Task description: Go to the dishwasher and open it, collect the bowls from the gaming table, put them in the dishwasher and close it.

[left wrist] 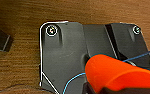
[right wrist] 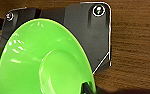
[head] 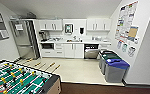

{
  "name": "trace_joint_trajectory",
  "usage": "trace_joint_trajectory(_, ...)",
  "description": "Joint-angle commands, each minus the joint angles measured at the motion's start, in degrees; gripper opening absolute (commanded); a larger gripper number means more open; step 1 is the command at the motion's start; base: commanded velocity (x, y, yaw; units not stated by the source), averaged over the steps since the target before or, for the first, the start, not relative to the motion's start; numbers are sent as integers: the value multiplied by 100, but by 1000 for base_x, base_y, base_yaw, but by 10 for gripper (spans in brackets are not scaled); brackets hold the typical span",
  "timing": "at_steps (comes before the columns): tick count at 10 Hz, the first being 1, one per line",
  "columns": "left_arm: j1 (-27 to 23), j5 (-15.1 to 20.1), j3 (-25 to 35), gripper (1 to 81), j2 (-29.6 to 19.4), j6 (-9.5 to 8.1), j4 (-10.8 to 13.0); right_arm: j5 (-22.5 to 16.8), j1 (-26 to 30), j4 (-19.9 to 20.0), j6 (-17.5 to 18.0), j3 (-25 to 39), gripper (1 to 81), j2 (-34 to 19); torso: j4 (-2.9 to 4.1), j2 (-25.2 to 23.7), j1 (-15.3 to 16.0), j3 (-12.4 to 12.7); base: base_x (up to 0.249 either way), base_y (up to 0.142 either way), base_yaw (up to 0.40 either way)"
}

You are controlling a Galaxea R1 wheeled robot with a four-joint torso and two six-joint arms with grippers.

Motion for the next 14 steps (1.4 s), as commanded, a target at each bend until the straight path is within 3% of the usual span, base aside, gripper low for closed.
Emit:
trace_joint_trajectory(1,-286,246,1,10,-52,23,77,-322,225,-45,-1,-6,10,-60,0,0,0,0,131,0,0)
trace_joint_trajectory(14,-286,237,1,10,-52,23,77,-331,251,-54,-2,-6,10,-51,0,0,0,0,126,0,0)
